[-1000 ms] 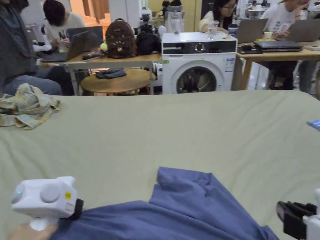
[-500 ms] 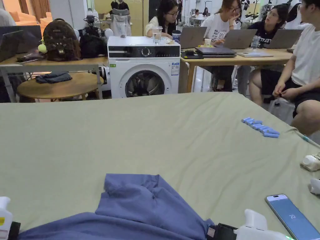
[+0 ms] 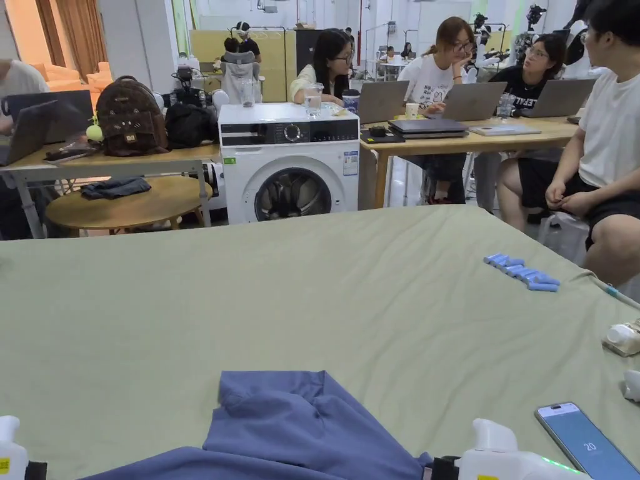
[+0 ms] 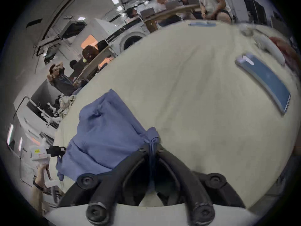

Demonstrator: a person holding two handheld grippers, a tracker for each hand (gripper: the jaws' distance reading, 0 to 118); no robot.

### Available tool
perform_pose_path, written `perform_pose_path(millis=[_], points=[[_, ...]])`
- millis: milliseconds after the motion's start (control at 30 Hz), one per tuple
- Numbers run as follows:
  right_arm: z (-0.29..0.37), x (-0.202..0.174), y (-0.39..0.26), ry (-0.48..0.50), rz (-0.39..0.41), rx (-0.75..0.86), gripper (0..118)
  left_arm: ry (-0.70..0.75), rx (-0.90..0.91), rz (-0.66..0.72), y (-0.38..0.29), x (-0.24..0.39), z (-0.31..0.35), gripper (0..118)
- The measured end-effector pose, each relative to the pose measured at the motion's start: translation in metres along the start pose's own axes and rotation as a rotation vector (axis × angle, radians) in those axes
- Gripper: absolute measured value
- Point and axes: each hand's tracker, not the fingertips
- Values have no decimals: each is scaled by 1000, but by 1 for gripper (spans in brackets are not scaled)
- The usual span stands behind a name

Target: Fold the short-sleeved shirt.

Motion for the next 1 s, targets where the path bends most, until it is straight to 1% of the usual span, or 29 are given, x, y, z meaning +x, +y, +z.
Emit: perform_pose_path(millis=[33,100,167,233,333,433,533,633,700,767,800,833,900,933,1000], points=[[9,-6,4,-6,42,30,1,-23,67,36,0,-3,18,0],[27,-17,17,48,77,105,0,-67,224,94,3,-8,63,0],[43,-32,35,77,137,155,0,-97,361,124,13,-19,101,0],[56,-53,59,94,217,205,0,-133,481,129,23,-20,146,0],[75,-84,100,137,276,294,0,-120,634,99,46,-30,202,0],[92,-122,147,150,343,368,0,-108,724,95,67,-20,253,0],[103,-156,193,149,375,419,0,-89,794,105,94,-18,285,0],[113,-189,233,121,411,468,0,-22,847,82,123,-12,303,0],[117,-206,255,115,412,502,0,-18,866,85,143,-13,305,0],[118,-223,276,90,435,539,0,3,903,81,160,-9,304,0],[117,-233,287,69,465,538,0,12,909,78,173,-12,301,0],[116,-241,297,60,470,551,0,21,907,72,184,-11,299,0],[112,-255,314,27,495,576,0,29,907,69,204,-8,295,0],[109,-259,317,13,485,614,0,18,909,76,212,-10,292,0],[98,-266,328,-8,528,641,0,7,915,98,224,-10,281,0]])
